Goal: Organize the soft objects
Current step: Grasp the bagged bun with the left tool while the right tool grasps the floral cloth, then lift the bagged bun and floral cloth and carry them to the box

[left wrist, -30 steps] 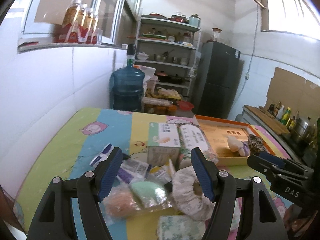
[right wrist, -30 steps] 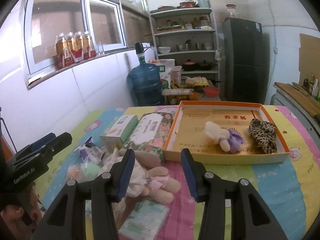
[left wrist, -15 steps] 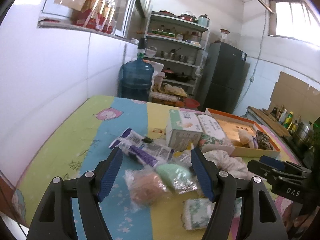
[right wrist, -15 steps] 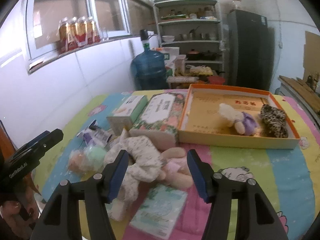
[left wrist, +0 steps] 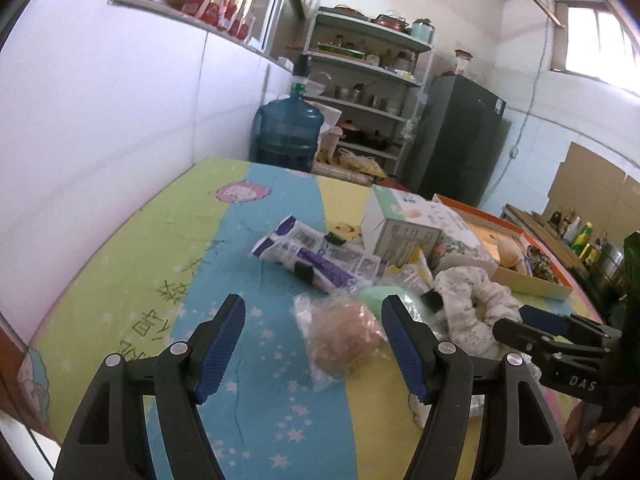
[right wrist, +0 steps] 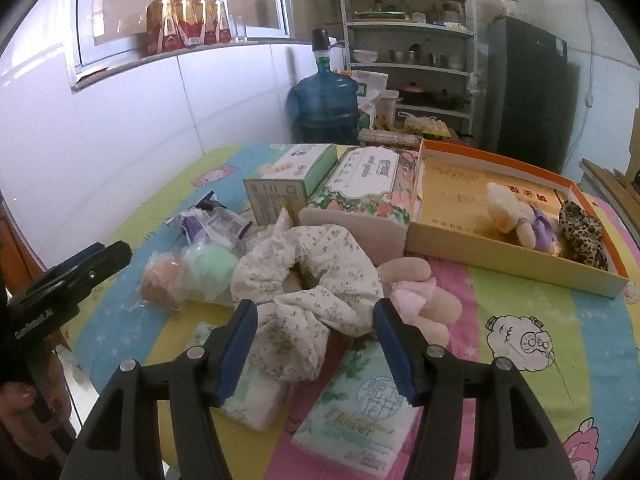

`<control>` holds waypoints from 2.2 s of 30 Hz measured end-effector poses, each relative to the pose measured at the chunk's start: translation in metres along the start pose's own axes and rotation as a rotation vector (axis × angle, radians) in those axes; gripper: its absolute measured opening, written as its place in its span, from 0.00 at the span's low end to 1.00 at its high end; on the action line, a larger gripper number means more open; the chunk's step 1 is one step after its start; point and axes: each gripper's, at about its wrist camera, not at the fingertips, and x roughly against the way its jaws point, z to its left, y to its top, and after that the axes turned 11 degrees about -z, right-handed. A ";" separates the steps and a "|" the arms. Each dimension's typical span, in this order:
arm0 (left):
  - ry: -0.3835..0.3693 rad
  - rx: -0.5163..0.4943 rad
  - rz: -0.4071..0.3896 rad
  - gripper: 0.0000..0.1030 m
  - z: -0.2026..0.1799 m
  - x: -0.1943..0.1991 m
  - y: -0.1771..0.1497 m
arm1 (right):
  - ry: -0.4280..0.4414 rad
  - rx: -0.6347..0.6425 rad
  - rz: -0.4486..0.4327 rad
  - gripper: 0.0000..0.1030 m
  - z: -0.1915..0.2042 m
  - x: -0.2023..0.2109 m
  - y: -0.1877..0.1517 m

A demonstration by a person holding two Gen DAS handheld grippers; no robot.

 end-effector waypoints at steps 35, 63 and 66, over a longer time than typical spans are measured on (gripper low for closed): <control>-0.067 0.031 0.142 0.65 -0.014 -0.056 -0.021 | 0.035 -0.017 -0.044 0.15 -0.007 0.003 0.008; -0.068 0.009 -0.011 0.48 -0.018 -0.014 0.006 | 0.074 -0.033 -0.139 0.12 -0.010 0.029 0.023; -0.084 -0.003 -0.024 0.48 -0.025 -0.010 0.010 | 0.075 -0.037 -0.161 0.12 -0.012 0.037 0.027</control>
